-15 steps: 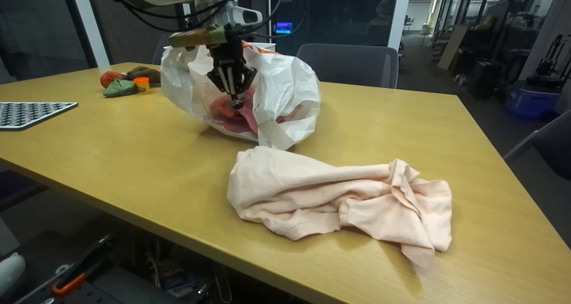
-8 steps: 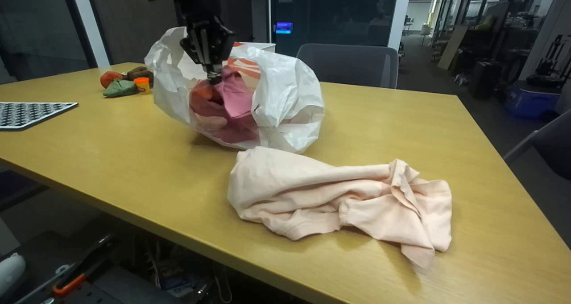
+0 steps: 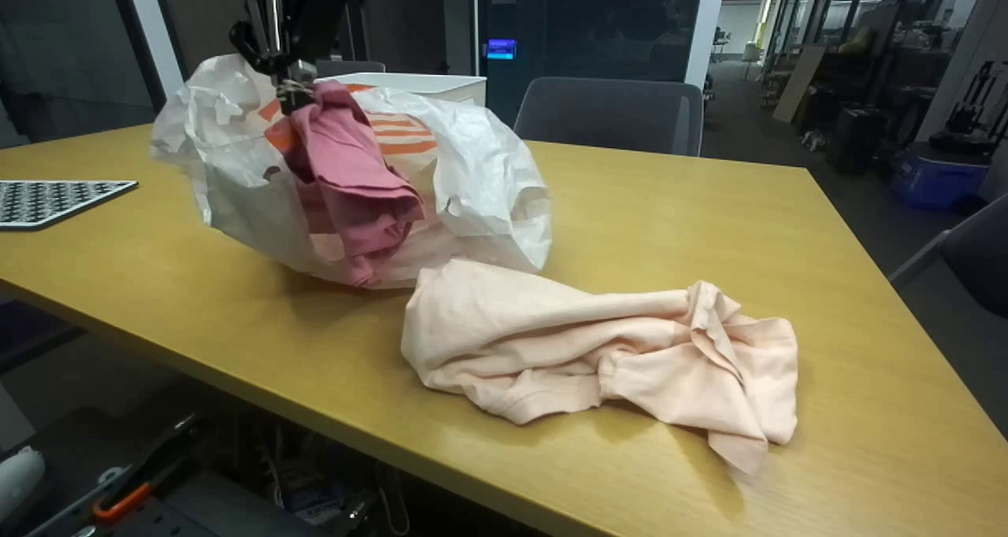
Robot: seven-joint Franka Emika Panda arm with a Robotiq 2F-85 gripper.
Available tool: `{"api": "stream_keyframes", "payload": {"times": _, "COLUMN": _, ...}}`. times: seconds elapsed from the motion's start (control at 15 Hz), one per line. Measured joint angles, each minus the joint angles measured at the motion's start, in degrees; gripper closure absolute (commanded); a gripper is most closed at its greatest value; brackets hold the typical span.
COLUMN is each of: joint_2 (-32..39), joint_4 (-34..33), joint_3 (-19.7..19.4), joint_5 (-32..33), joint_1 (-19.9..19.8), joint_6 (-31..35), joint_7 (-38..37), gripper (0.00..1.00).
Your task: Take the pink clothing out of the carrier bag
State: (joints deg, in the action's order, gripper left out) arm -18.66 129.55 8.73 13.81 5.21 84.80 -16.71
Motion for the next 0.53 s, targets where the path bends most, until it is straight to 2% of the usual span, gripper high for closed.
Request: {"api": "stream_keyframes", "payload": {"times": 0.53, "joint_2": 0.1, "joint_4": 1.6, "joint_3": 0.9, "joint_5": 19.0, "joint_1": -2.2, "joint_6": -1.3, "joint_7": -13.2, "gripper": 0.99}}
